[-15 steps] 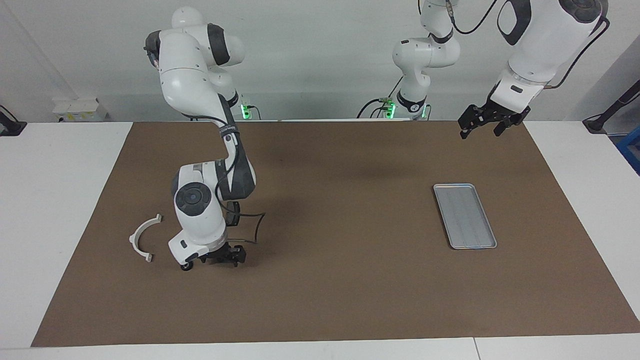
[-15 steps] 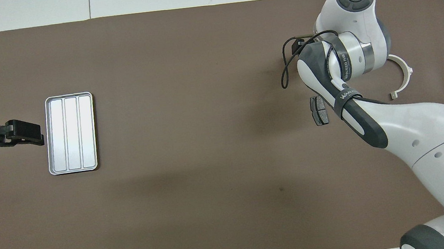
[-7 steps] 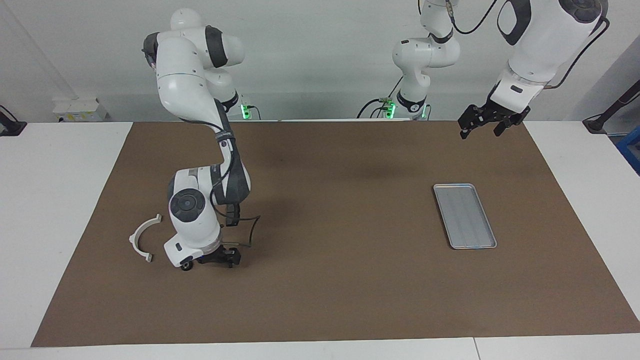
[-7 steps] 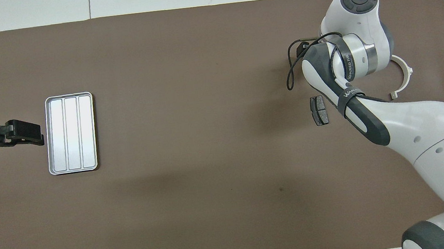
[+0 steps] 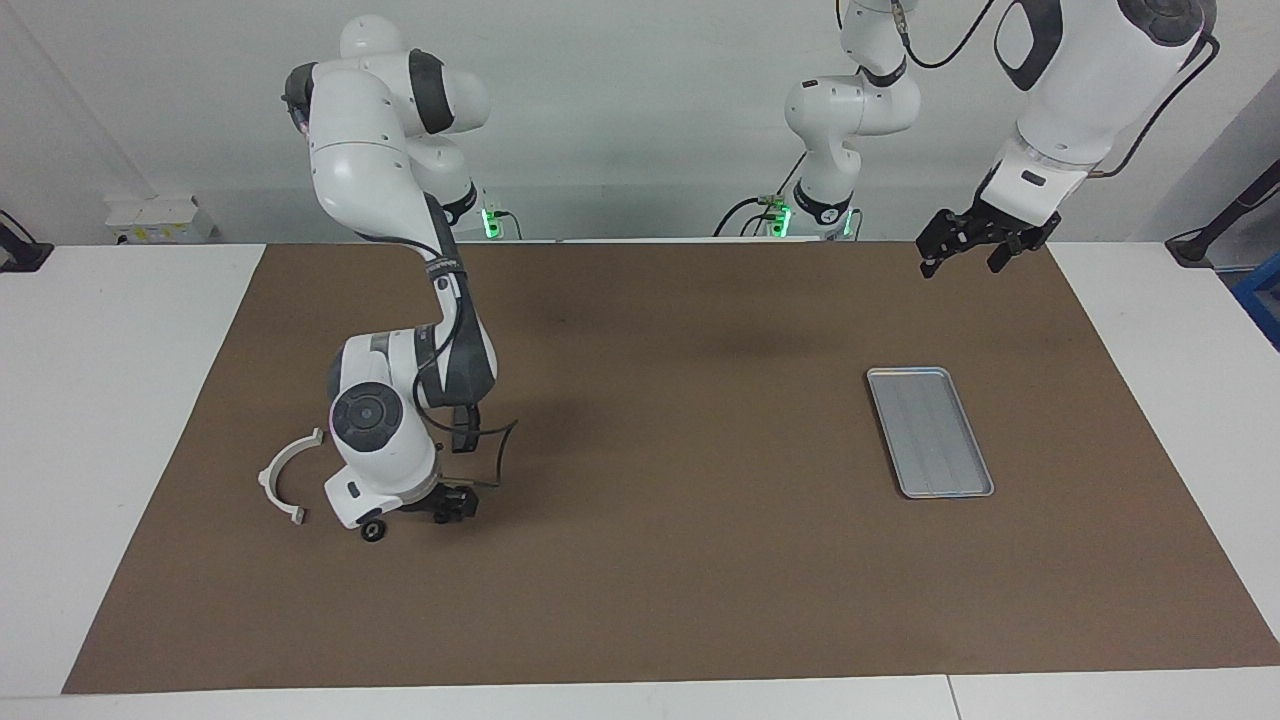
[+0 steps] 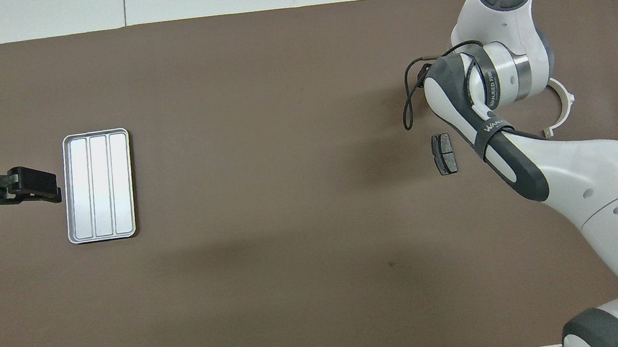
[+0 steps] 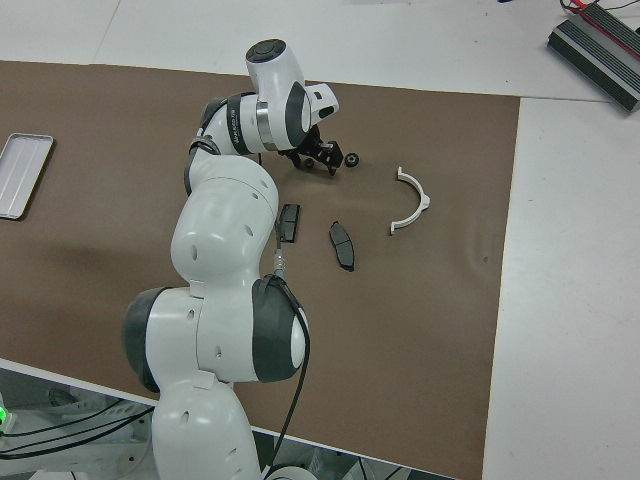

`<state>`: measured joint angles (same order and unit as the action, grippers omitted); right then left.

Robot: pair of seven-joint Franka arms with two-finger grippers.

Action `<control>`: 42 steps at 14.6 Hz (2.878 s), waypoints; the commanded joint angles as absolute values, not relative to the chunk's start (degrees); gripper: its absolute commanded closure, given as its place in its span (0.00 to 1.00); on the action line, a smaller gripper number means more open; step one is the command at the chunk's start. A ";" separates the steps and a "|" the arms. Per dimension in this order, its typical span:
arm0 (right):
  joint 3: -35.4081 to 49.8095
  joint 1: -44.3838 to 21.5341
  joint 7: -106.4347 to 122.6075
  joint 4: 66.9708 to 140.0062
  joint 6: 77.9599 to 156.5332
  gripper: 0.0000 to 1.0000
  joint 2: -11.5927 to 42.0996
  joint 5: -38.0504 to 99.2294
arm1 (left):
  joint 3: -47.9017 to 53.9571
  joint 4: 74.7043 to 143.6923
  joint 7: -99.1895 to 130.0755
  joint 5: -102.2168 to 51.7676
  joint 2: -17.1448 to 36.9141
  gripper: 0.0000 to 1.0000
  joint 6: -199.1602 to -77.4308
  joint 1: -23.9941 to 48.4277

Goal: Pick bearing gear from pile to tray
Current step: 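Carry the gear with the right gripper to mid-table and release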

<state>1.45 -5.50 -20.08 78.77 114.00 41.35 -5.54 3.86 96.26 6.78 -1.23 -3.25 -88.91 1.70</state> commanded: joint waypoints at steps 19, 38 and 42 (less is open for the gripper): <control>1.93 -5.18 -20.13 80.25 117.51 1.00 40.87 -2.99 | 4.31 96.59 6.42 -0.35 -3.78 0.00 -88.24 1.14; 5.98 -29.59 -63.16 66.53 96.04 1.00 27.50 3.78 | 4.39 96.59 6.42 -0.35 -3.69 0.00 -88.24 1.14; 5.89 -33.48 -69.34 72.85 106.24 1.00 29.61 2.82 | 4.31 96.68 6.42 -0.35 -3.78 0.00 -88.24 1.14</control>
<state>6.16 -32.79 -67.56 69.42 101.86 29.20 2.42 3.86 96.26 6.78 -1.23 -3.25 -88.91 1.70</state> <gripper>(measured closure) 0.762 0.000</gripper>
